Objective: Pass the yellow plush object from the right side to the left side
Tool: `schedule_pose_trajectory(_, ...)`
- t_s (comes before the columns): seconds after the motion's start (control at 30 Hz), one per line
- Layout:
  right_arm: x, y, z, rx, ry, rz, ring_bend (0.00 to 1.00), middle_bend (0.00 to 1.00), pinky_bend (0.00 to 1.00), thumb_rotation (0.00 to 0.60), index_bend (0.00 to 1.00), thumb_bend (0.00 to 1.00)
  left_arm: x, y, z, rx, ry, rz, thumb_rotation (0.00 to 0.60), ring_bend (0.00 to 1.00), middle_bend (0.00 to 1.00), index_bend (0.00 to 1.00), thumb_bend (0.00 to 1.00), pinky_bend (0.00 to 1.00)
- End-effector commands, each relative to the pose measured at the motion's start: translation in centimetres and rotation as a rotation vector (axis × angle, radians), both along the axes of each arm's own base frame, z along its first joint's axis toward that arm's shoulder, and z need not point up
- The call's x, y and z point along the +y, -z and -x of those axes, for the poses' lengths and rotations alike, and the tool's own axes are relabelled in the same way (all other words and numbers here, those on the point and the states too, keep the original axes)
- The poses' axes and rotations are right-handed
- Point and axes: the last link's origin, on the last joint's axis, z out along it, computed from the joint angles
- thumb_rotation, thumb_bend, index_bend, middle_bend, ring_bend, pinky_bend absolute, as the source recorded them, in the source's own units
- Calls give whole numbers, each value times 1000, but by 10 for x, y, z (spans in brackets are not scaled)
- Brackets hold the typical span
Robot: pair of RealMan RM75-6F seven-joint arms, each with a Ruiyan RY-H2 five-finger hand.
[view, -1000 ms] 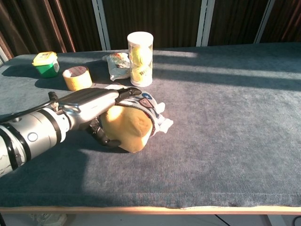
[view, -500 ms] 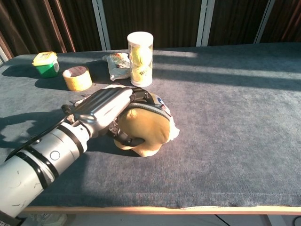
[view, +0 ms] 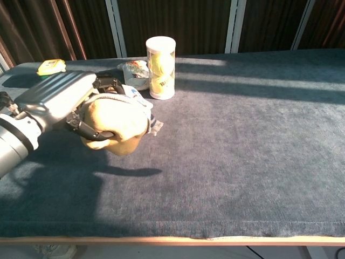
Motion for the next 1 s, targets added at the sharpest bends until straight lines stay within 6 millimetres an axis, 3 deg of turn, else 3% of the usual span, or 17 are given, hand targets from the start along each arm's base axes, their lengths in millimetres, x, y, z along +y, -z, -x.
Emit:
schedule_pose_trajectory(0.03, 0, 1, -1, 1, -2, 2, 0, 0, 29, 600, 0, 0, -8, -52, 47, 58, -89, -56, 600, 814, 906, 760, 321, 748)
schedule_pose_trajectory(0.1, -1, 2, -1, 5, -2, 1, 0, 0, 30, 600, 0, 0, -10, -64, 61, 68, -113, -63, 600, 814, 906, 760, 322, 748)
schedule_pose_trajectory(0.2, -1, 2, -1, 6, -2, 0, 0, 0, 30, 600, 0, 0, -10, -69, 68, 71, -127, -69, 600, 814, 906, 760, 322, 748)
schedule_pose_trajectory(0.3, -1, 8, -2, 28, -10, -22, 0, 0, 32, 600, 0, 0, -17, -95, 118, 42, -251, -102, 600, 814, 906, 760, 320, 748)
schedule_pose_trajectory(0.37, -2, 11, -2, 38, -8, -27, 0, 0, 33, 600, 0, 0, -21, -98, 134, 19, -263, -99, 600, 813, 906, 760, 318, 747)
schedule_pose_trajectory(0.5, -2, 13, -3, 48, -5, -34, 0, 0, 33, 600, 0, 0, -25, -94, 145, 0, -247, -91, 600, 765, 844, 704, 313, 709)
schedule_pose_trajectory(0.6, -1, 13, -3, 50, -4, -38, 0, 0, 34, 600, 0, 0, -27, -88, 146, -12, -217, -57, 600, 597, 641, 528, 302, 589)
schedule_pose_trajectory(0.77, 0, 12, -2, 47, -3, -41, 0, 0, 34, 600, 0, 0, -30, -83, 149, 16, -209, -7, 600, 234, 205, 143, 278, 415)
schedule_pose_trajectory(0.9, 0, 12, -2, 46, -3, -45, 0, 0, 34, 600, 0, 0, -33, -83, 153, 21, -215, 3, 600, 95, 27, 4, 271, 348)
schedule_pose_trajectory(1.0, -1, 13, -2, 48, -3, -50, 0, 0, 34, 600, 0, 0, -34, -87, 154, 27, -206, -12, 600, 25, 0, 0, 268, 315)
